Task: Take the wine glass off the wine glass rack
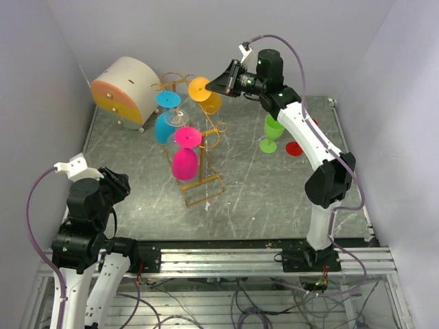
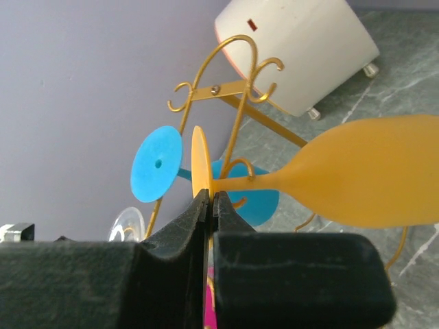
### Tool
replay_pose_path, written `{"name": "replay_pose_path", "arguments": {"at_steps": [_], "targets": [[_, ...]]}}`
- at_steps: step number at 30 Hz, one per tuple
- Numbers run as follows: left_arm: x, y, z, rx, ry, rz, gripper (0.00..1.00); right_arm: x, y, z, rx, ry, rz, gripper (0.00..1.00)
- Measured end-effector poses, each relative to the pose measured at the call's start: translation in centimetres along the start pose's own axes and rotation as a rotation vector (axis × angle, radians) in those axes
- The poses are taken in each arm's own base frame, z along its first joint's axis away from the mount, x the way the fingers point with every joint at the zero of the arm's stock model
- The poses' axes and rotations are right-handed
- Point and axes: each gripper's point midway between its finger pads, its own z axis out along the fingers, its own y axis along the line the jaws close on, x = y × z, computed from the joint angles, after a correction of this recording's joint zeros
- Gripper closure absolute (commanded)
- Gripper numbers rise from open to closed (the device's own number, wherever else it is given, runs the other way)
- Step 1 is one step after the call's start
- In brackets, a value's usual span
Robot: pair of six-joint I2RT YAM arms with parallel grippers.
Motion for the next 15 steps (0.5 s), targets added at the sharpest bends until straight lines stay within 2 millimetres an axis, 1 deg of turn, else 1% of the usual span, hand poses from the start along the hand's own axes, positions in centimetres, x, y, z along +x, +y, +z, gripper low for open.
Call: {"name": "replay_pose_path", "arguments": {"at_steps": [3,5,11,15], "targets": [[0.0,0.0,0.0,0.000,0.001,0.000,0.53,0.1,-0.9,-0.4,0.035,-0.023,0.002,1.00],[0.0,0.0,0.0,0.000,0.000,0.000,0.53,-0.4,-1.4,-0.8,0.056,-0.056,-0.013,1.00],[0.0,0.0,0.0,0.000,0.001,0.000,0.53,-2.4,-1.0,-1.8,0.072,-0.134,-0.053,1.00],[0.0,0.0,0.1,-0.001,0.002,0.001,0.53,-2.5,-1.2,-2.2,0.088,-0.158,-0.066,1.00]]}}
